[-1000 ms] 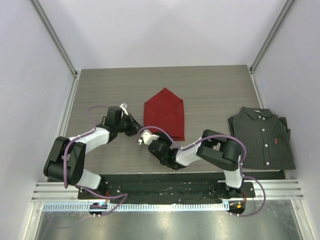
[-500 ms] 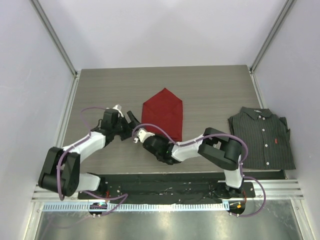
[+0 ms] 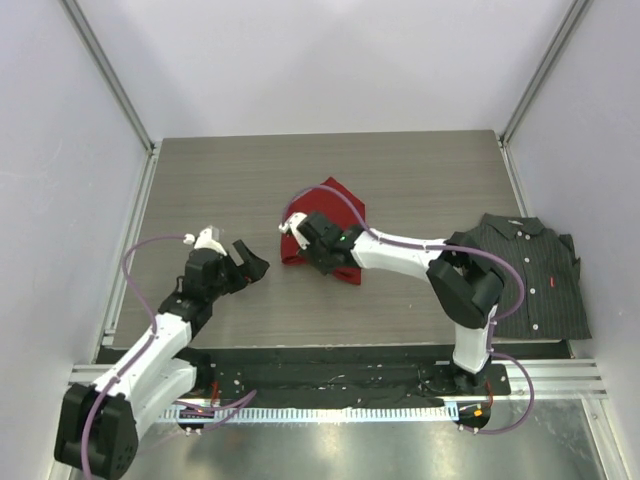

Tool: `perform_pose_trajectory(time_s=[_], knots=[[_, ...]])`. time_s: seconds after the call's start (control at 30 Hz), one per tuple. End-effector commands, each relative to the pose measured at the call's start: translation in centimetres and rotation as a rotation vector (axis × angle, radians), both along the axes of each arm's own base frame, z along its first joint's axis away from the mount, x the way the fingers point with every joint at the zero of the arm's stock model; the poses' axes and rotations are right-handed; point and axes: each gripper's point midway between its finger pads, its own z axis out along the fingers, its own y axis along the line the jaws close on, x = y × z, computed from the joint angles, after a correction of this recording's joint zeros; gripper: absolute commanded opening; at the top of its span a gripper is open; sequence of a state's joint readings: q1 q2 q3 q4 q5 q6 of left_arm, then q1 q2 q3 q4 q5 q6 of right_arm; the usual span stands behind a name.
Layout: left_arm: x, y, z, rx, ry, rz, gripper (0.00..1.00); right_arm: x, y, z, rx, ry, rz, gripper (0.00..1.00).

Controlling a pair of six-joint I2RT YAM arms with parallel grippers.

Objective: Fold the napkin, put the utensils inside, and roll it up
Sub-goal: Roll the napkin with the utensil

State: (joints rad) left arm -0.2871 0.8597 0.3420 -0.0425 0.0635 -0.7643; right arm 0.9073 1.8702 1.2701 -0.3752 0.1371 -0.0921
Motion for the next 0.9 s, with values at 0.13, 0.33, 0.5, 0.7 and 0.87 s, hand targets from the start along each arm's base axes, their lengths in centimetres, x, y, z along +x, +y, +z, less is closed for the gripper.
perform_pose_trajectory(time_s=[0.13,0.33,0.5,0.7,0.87], knots=[[-0.4,-1.2,2.3,0.017,-0.176,-0.110,0.91,-4.2,1.1,1.7,0.072,0.403,0.029,0.01],[-0.3,-2.2,2.7,0.051,-0.230,-0.168,0.92,-6.0,1.7,0.3,0.055,0.609,0.046,0.01],[0.0,-2.4,2.8,0.096,-0.288,-0.205,0.93,-6.3,2.1,-1.3,0.060,0.718,0.015,0.01],[0.0,-4.0,2.1,0.124,-0.301,-0.293,0.92,-5.7,2.5,-1.5,0.122,0.800,0.014,0.01],[0.2,-4.8,1.2,0.163,-0.269,-0.320,0.91,-4.9,1.8,-2.3,0.134,0.842,-0.006,0.01]])
